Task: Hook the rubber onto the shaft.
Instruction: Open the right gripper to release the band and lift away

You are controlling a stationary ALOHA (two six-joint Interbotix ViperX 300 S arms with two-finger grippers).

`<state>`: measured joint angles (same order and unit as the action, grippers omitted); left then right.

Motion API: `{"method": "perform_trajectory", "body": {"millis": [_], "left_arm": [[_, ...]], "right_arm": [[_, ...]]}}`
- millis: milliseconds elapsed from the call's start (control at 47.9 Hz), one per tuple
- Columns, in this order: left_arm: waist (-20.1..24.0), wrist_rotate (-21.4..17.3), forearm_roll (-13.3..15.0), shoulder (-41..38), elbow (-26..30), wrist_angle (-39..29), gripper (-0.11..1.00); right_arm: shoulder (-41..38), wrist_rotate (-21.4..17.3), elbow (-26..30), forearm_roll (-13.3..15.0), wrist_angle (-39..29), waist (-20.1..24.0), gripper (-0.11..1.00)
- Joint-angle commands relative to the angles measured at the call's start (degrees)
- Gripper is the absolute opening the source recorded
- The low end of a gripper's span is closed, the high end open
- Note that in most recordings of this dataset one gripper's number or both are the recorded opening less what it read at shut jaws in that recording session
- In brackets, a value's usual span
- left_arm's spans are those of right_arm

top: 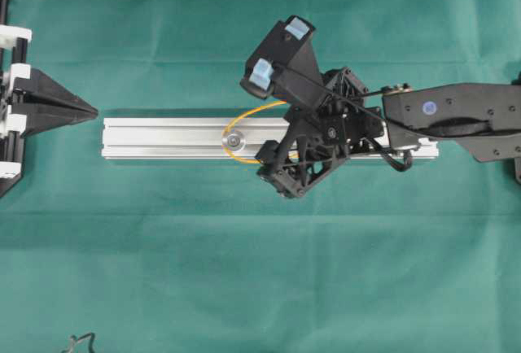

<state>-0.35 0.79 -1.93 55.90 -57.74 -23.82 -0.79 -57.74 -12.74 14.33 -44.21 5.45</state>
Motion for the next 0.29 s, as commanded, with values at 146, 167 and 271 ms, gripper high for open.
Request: {"method": "perform_trajectory", "body": {"millis": [146,167,271], "left_arm": [[-0.1,0.0,0.1,-0.4,1.9,0.4,0.0],[-0.1,0.0,0.1,-0.4,1.9,0.4,0.0],[-0.1,0.0,0.1,-0.4,1.9,0.4,0.0]], "right_arm": [[2.3,10.3,0.5,0.0,-3.2,0.2,0.94],[2.3,11.3,0.5,0.0,-3.4,0.1,0.94],[2.3,15.5,0.5,-0.1,-4.6,0.1,0.94]]}}
